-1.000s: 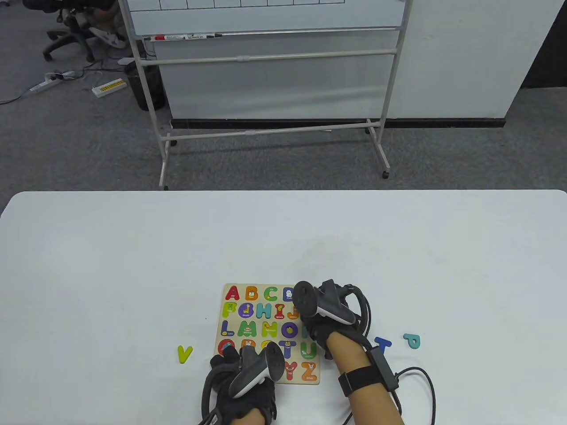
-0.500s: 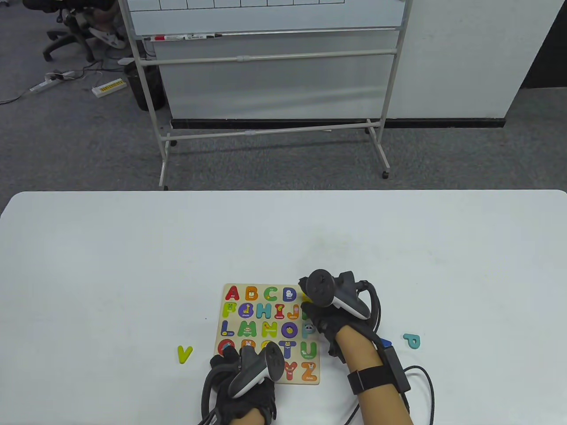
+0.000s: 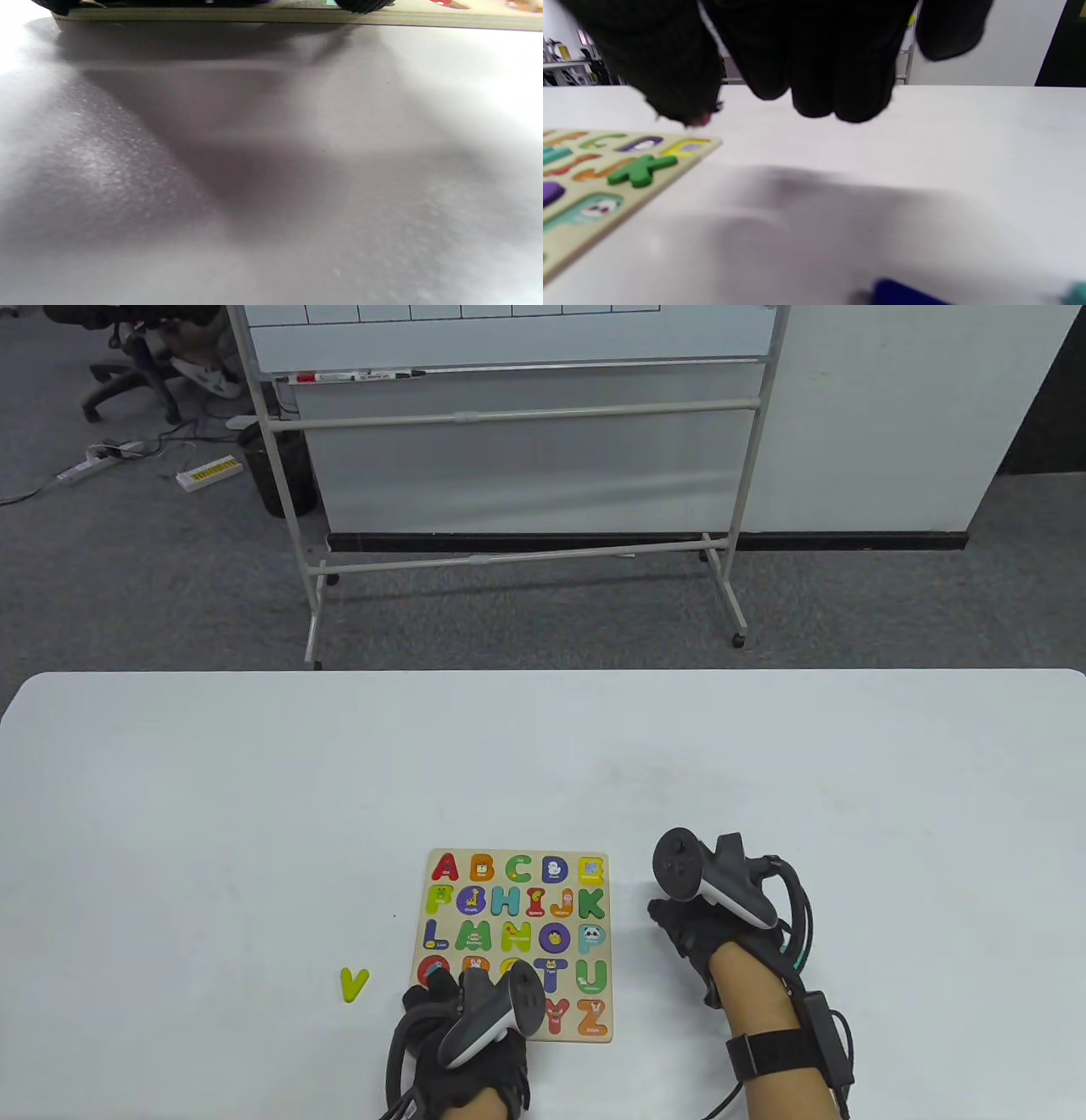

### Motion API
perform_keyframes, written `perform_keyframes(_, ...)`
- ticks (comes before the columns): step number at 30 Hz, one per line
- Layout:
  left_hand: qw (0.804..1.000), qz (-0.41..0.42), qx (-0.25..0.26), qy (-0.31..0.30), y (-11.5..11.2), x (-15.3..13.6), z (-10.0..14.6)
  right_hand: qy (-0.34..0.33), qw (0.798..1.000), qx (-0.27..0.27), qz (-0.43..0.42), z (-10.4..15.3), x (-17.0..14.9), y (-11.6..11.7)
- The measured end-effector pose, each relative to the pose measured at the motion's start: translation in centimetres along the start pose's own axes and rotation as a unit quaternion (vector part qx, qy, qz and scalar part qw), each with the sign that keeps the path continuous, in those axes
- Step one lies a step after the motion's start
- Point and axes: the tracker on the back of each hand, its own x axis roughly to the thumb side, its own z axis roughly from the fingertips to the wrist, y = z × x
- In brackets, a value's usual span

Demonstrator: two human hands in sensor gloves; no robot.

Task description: Hold alphabet puzzle board and insert letter blocks into matching slots

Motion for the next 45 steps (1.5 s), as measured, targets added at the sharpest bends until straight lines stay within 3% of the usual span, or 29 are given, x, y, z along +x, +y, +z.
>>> perform_keyframes(7, 1.0, -0.002, -0.001, 0.001, 0.0, 0.0, 0.0, 0.028, 0.995, 0.068, 0.064, 1.0, -1.2, 1.7)
perform_keyframes(13, 1.0, -0.004, -0.001, 0.001, 0.0, 0.1, 0.0, 0.05, 0.984, 0.063, 0.156, 1.9, -1.3, 2.5)
perform_keyframes(23, 1.0, -0.005, 0.0, 0.001, 0.0, 0.1, 0.0, 0.072, 0.974, 0.079, 0.199, 2.5, -1.0, 3.3)
perform_keyframes(45, 1.0, -0.003, 0.0, 0.002, 0.0, 0.1, 0.1, 0.132, 0.983, 0.037, 0.121, 2.9, -1.0, 4.6)
